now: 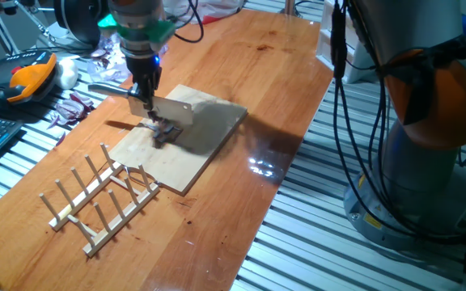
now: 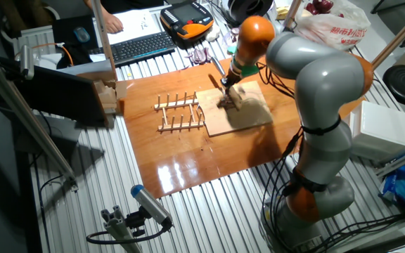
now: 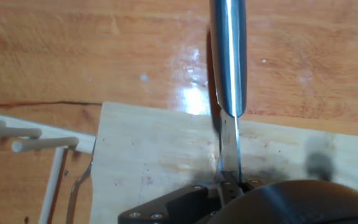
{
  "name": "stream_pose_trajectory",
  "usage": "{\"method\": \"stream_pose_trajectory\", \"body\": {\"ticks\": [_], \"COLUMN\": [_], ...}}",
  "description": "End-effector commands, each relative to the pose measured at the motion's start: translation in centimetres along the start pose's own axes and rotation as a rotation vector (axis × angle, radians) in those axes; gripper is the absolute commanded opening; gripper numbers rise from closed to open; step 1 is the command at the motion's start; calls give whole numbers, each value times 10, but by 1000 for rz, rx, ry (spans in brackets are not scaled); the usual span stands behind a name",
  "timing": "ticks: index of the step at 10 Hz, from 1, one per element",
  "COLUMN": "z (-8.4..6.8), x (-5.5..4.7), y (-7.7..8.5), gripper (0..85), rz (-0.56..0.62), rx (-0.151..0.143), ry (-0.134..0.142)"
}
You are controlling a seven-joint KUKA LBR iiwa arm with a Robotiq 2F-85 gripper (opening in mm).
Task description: Chop the onions
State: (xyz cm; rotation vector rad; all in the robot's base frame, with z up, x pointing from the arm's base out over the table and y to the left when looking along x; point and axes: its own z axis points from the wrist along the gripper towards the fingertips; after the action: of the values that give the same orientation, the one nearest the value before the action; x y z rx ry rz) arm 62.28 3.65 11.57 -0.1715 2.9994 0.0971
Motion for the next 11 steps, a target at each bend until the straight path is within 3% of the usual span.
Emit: {"method": "stream_pose_trajectory", "body": {"ticks": [1,4,6,8,9,11], "z": [2,22,40,42,34,6], "x": [1,7,15,15,12,4], "y": [1,11,15,14,12,7], "gripper": [0,0,0,0,0,0], "rz": [-2,-3,4,6,6,-2], "rx": [7,15,14,10,8,5], "ry": [-7,-33,-65,-75,-60,-1]}}
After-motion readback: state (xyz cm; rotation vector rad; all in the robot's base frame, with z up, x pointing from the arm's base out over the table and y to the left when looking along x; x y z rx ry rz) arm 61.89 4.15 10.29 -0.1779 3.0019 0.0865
